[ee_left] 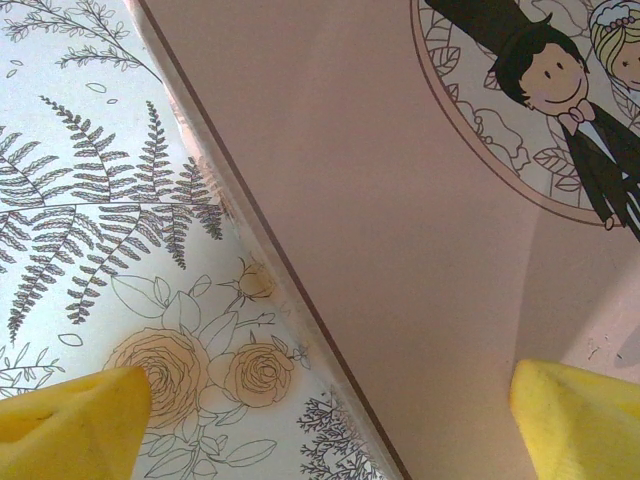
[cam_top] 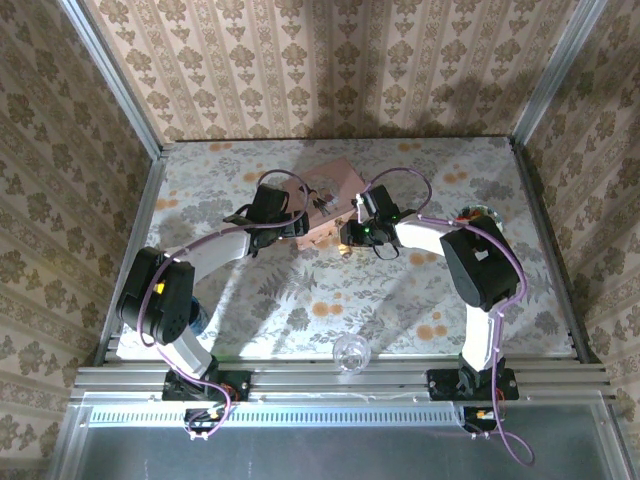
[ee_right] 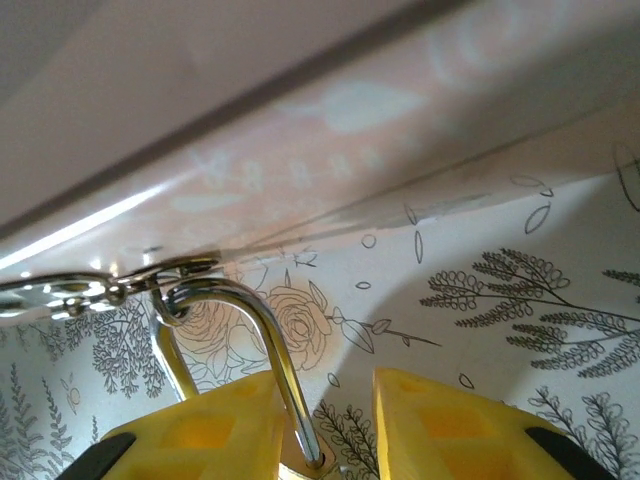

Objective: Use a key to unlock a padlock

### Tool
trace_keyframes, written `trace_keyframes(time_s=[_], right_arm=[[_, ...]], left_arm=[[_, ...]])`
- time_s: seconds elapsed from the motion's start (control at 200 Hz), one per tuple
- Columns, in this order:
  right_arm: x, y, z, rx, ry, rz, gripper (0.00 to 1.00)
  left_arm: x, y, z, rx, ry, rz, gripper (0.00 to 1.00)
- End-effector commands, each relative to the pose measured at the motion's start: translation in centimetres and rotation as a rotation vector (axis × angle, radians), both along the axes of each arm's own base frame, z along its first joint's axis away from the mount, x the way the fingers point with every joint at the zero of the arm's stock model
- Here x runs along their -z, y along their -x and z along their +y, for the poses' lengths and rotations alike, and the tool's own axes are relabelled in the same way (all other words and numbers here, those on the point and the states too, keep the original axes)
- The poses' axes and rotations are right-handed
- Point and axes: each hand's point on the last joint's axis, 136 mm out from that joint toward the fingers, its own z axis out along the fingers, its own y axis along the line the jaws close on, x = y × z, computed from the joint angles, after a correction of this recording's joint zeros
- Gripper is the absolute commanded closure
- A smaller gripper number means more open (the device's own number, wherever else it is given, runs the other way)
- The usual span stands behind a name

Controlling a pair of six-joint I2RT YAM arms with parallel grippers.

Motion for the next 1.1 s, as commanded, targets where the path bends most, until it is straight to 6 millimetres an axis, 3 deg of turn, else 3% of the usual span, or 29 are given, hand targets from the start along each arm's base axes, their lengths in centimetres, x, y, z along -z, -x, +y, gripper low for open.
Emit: trace_keyframes(time_s=[0.0, 0.135, 0.39, 1.095], right_arm=[[0.4, -0.3, 0.2, -0.024, -0.002, -0.005, 0.71], [1.0, -0.5, 0.1, -0.011, 0.007, 0.004, 0.77], [0.0, -0.1, 0.0, 0.045, -0.037, 0.026, 1.00], [-0.9, -0.1, -0.3, 0.291, -0.324, 0.119, 1.00]], left_arm=[[3.1, 1.3, 0.9, -0.001, -0.060, 0.089, 0.06], [3.1, 1.4, 0.8, 0.000, -0.056, 0.088, 0.06], [3.1, 1.5, 1.0, -0.006, -0.058, 0.089, 0.06], [4.5, 2.4, 1.8, -0.042, -0.056, 0.122, 0.06]])
